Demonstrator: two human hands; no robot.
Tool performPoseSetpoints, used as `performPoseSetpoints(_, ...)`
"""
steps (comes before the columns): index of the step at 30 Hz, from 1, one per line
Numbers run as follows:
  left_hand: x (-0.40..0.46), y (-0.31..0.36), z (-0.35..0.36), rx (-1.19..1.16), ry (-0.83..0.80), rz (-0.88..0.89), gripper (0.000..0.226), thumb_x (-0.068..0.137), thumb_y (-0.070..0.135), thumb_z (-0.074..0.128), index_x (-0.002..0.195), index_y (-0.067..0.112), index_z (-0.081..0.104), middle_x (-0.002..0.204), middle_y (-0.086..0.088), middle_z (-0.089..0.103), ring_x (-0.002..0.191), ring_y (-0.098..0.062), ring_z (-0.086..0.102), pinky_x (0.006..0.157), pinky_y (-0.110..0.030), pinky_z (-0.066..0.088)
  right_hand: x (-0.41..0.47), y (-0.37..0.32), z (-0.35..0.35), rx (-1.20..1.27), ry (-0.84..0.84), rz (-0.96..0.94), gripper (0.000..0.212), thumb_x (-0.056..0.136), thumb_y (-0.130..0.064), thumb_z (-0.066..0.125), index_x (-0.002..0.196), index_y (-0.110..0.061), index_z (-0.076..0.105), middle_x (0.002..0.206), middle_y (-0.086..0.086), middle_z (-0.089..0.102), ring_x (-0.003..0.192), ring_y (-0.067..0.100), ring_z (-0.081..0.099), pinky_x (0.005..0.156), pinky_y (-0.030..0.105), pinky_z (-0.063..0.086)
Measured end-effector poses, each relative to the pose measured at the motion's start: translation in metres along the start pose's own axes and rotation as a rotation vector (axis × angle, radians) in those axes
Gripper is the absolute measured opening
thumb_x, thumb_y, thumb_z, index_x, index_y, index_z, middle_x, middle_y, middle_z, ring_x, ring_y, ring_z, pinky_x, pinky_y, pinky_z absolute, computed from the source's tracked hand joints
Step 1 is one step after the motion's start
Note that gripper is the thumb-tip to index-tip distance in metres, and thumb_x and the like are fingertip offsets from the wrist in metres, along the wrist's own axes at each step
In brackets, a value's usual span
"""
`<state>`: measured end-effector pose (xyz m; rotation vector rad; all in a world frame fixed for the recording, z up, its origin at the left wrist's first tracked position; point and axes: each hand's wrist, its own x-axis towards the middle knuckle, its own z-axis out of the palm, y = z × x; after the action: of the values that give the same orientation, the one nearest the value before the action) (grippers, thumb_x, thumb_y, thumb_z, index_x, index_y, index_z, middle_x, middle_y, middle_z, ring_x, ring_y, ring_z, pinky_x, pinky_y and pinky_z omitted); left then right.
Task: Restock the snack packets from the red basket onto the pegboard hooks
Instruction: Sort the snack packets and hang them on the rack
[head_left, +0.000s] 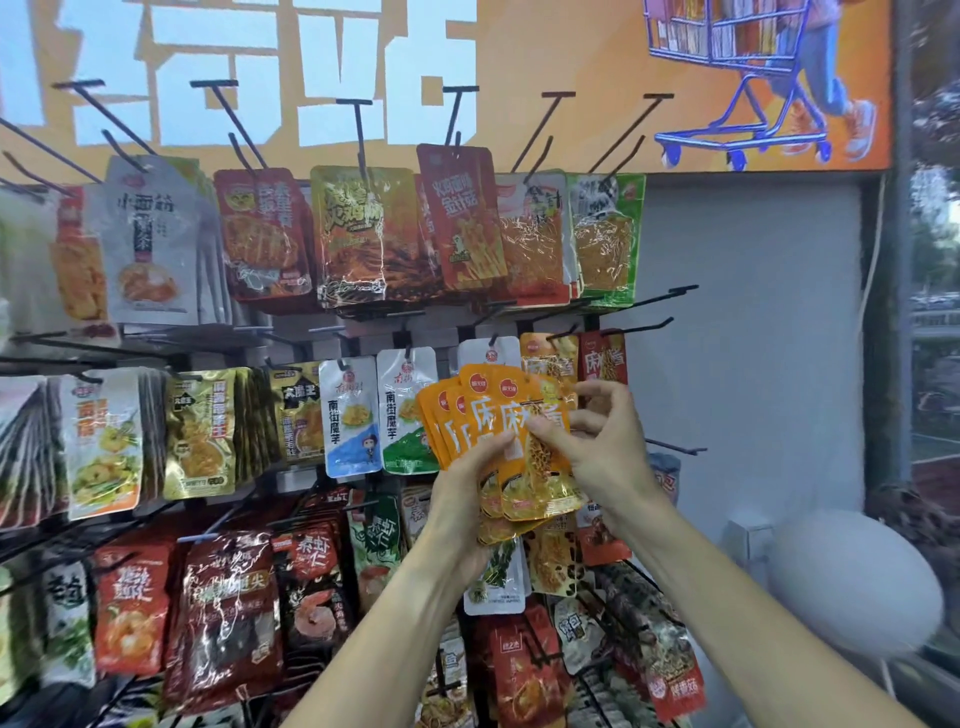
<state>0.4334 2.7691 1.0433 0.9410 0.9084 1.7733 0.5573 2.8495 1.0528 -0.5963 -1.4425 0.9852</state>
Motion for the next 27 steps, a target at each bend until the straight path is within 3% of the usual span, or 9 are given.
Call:
performPoseSetpoints(2, 0.000, -0.001, -0.002, 0.006, -0.007, -0.002, 0.019, 0.097, 0.023, 0.065, 0.106, 0.012, 0.077, 0.101, -0.016, 0.076, 0.075, -0.032, 0.073, 0.065, -0.038, 0.060, -0.001, 0.004, -0.001, 0.028, 0.006, -0.020, 0.063, 0.078, -0.027, 0.091, 0.123, -0.027, 0.048, 0.100, 0.009, 0.075, 0.097, 0.021, 0.073, 0.084, 0.040, 0.061)
performPoseSetpoints(5, -0.001, -0.002, -0.002, 0.002, 0.021, -0.001, 0.018, 0.095, 0.022, 0.064, 0.105, 0.011, 0.075, 0.099, -0.017, 0.075, 0.074, -0.033, 0.072, 0.072, -0.042, 0.058, 0.005, 0.003, -0.006, 0.043, 0.122, -0.078, 0.049, 0.082, -0.016, 0.087, 0.116, -0.025, 0.053, 0.105, 0.000, 0.071, 0.095, 0.010, 0.071, 0.079, 0.028, 0.060)
performPoseSetpoints(7, -0.001, 0.000, -0.004, -0.023, 0.047, 0.011, 0.026, 0.095, 0.022, 0.064, 0.114, 0.007, 0.074, 0.110, -0.022, 0.077, 0.088, -0.039, 0.073, 0.082, -0.047, 0.058, 0.018, -0.002, -0.013, 0.055, 0.185, -0.124, 0.042, 0.086, -0.013, 0.084, 0.115, -0.026, 0.056, 0.109, -0.006, 0.068, 0.094, 0.000, 0.068, 0.083, 0.027, 0.060)
performPoseSetpoints(10, -0.002, 0.003, -0.005, -0.045, 0.019, 0.012, 0.037, 0.101, 0.021, 0.056, 0.130, 0.001, 0.067, 0.120, -0.030, 0.073, 0.106, -0.050, 0.073, 0.089, -0.050, 0.059, 0.043, -0.010, -0.022, 0.028, 0.170, -0.165, 0.040, 0.090, -0.010, 0.080, 0.123, -0.022, 0.062, 0.106, -0.010, 0.068, 0.083, -0.010, 0.068, 0.074, 0.023, 0.061)
performPoseSetpoints(15, -0.001, 0.006, -0.005, -0.041, 0.004, 0.016, 0.036, 0.102, 0.021, 0.055, 0.130, 0.001, 0.066, 0.118, -0.031, 0.073, 0.105, -0.051, 0.073, 0.091, -0.051, 0.060, 0.076, -0.010, -0.024, -0.066, 0.141, -0.135, 0.041, 0.091, -0.012, 0.079, 0.126, -0.028, 0.067, 0.113, 0.003, 0.070, 0.097, 0.017, 0.072, 0.084, 0.047, 0.063)
performPoseSetpoints(22, -0.002, 0.007, -0.003, -0.043, -0.011, 0.014, 0.036, 0.101, 0.019, 0.058, 0.131, 0.000, 0.065, 0.117, -0.032, 0.073, 0.108, -0.054, 0.071, 0.099, -0.059, 0.057, 0.095, -0.012, -0.024, -0.162, 0.156, -0.112, 0.045, 0.090, -0.016, 0.079, 0.133, -0.027, 0.068, 0.125, 0.003, 0.070, 0.107, 0.022, 0.070, 0.091, 0.047, 0.061)
performPoseSetpoints(27, -0.003, 0.009, -0.003, -0.025, -0.026, 0.013, 0.036, 0.102, 0.021, 0.058, 0.130, 0.000, 0.067, 0.118, -0.029, 0.074, 0.106, -0.051, 0.073, 0.093, -0.056, 0.061, 0.103, -0.012, -0.023, -0.268, 0.115, -0.073, 0.043, 0.090, -0.015, 0.079, 0.132, -0.024, 0.070, 0.124, 0.003, 0.067, 0.108, 0.026, 0.068, 0.094, 0.047, 0.059)
